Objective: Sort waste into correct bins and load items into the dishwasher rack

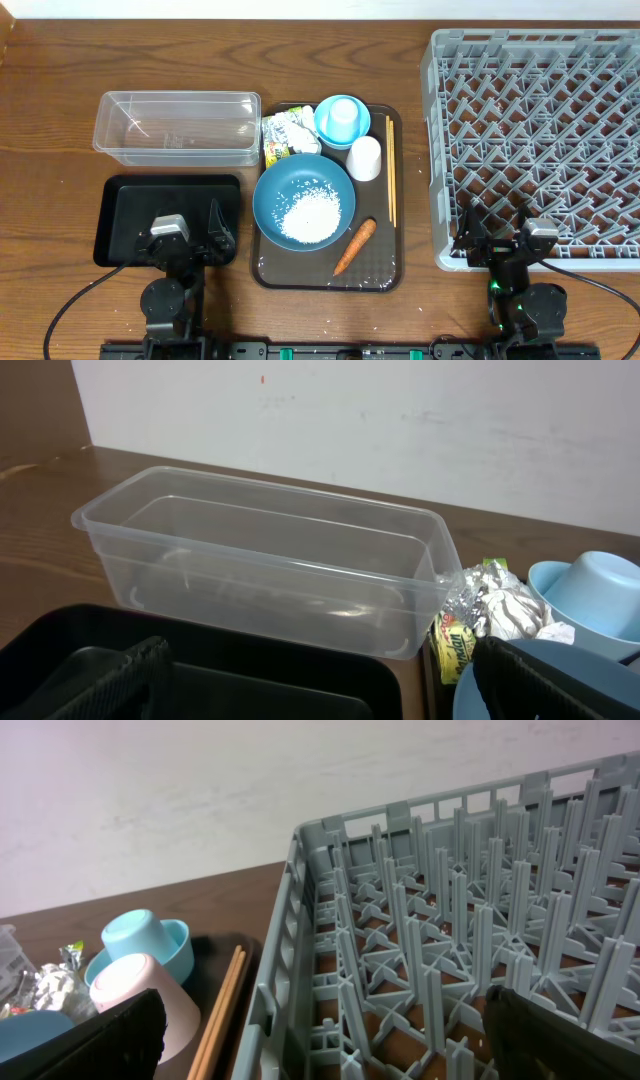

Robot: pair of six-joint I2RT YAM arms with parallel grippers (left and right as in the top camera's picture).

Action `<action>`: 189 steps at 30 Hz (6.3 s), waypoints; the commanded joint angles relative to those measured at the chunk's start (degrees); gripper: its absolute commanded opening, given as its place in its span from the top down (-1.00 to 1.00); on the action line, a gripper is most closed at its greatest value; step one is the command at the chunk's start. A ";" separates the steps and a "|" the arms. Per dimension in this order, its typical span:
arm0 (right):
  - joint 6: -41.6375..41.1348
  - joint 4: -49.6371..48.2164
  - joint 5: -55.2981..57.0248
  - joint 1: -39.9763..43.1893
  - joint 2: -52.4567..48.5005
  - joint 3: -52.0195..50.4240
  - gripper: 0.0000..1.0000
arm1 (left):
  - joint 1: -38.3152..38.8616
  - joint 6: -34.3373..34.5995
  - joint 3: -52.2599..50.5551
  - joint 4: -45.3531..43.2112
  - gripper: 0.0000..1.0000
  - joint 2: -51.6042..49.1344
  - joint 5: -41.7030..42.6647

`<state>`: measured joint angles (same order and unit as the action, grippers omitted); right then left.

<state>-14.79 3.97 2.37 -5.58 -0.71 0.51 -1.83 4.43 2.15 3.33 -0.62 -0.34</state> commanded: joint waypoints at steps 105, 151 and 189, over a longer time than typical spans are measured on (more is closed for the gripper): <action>0.72 0.04 0.59 -0.50 0.28 -0.22 -0.99 | -0.24 -0.79 -1.92 0.76 -0.96 0.33 -0.28; 0.72 0.04 0.59 -0.48 0.28 -0.22 -0.98 | 11.28 9.97 67.25 57.59 -0.96 -60.98 27.78; 0.72 0.04 0.59 -0.48 0.22 -0.22 -0.99 | 43.82 21.35 68.30 42.75 -0.96 -90.75 5.84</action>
<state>-14.79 3.90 2.39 -5.58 -0.71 0.47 40.12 25.10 68.75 46.96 -90.80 6.87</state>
